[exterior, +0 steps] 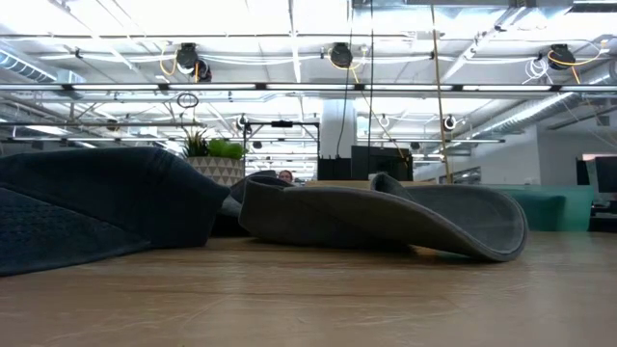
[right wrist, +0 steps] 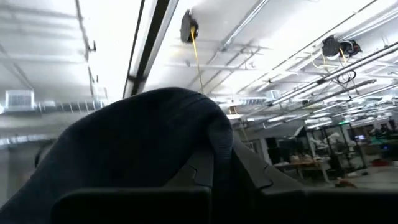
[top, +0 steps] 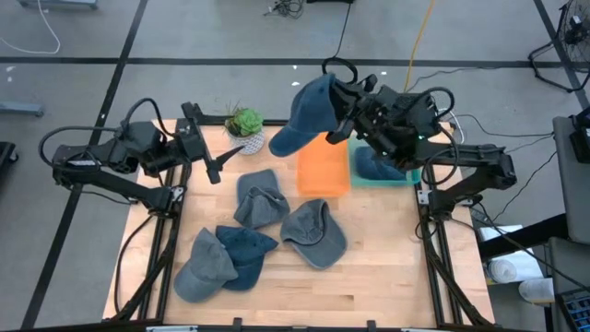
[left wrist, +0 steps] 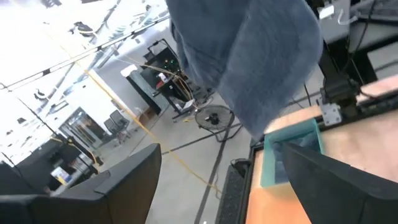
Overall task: Pick & Place hat
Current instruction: Put the right blue cap in the blue bin
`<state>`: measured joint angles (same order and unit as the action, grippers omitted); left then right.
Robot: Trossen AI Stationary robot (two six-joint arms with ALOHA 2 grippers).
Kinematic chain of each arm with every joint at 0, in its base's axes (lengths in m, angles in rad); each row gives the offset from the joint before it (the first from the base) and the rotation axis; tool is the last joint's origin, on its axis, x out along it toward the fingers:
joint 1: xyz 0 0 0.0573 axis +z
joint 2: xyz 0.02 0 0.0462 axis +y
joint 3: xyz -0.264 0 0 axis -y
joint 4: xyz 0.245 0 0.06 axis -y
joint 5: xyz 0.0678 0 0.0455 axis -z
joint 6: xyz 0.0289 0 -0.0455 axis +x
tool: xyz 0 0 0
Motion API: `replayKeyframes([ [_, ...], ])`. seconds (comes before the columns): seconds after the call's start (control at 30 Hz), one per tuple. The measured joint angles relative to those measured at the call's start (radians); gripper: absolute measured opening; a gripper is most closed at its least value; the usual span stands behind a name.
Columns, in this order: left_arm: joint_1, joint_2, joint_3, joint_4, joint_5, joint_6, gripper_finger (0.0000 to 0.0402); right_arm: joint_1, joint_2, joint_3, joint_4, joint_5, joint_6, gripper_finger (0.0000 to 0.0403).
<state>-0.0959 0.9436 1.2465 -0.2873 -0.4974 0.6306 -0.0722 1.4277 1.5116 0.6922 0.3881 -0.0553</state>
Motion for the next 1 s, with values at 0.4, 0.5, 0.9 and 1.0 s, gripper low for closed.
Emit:
replayKeyframes([
  [0.4, 0.000, 0.089, 0.000, 0.043, -0.001, 0.036, 0.0340, 0.000, -0.001, 0.000, 0.075, 0.000, 0.050, 0.0010],
  [0.5, 0.000, 0.121, 0.000, 0.107, -0.001, 0.054, 0.0340, 0.000, 0.000, 0.000, 0.074, 0.000, 0.077, 0.0010],
  [0.9, 0.000, 0.246, 0.000, 0.326, 0.009, 0.073, 0.0340, 0.001, -0.001, 0.000, 0.075, -0.001, 0.089, 0.0010],
  [1.0, -0.004, 0.279, 0.000, 0.412, 0.009, 0.039, 0.0340, 0.001, -0.001, 0.000, 0.075, -0.001, 0.089, 0.0010],
])
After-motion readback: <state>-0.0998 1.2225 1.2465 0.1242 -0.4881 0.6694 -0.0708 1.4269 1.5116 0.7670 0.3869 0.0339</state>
